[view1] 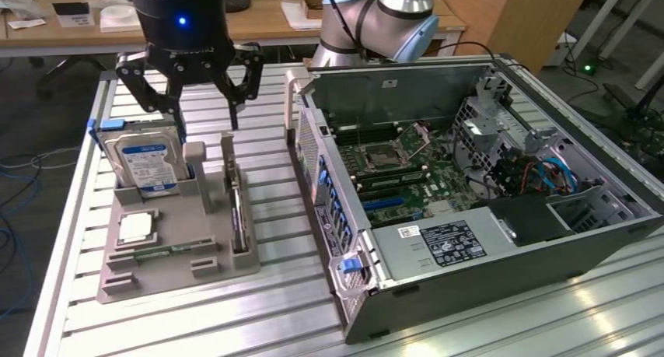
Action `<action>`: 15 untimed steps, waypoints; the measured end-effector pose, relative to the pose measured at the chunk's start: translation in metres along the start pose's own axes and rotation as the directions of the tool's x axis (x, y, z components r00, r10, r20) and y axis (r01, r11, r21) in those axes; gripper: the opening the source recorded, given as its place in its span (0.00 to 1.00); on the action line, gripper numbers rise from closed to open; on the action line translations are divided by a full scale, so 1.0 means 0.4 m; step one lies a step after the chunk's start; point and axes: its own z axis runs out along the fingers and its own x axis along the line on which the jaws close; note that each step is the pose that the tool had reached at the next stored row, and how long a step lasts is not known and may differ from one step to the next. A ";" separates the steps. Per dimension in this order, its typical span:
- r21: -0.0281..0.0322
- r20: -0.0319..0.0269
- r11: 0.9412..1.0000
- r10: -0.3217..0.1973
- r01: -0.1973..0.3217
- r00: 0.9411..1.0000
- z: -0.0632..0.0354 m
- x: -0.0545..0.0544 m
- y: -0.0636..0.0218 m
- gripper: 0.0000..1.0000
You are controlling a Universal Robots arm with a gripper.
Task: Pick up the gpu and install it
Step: 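Pick up the gpu and move the gpu toward the slot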
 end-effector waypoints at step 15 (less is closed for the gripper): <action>0.000 0.000 1.000 -0.001 0.001 1.000 0.052 0.001 -0.016 0.65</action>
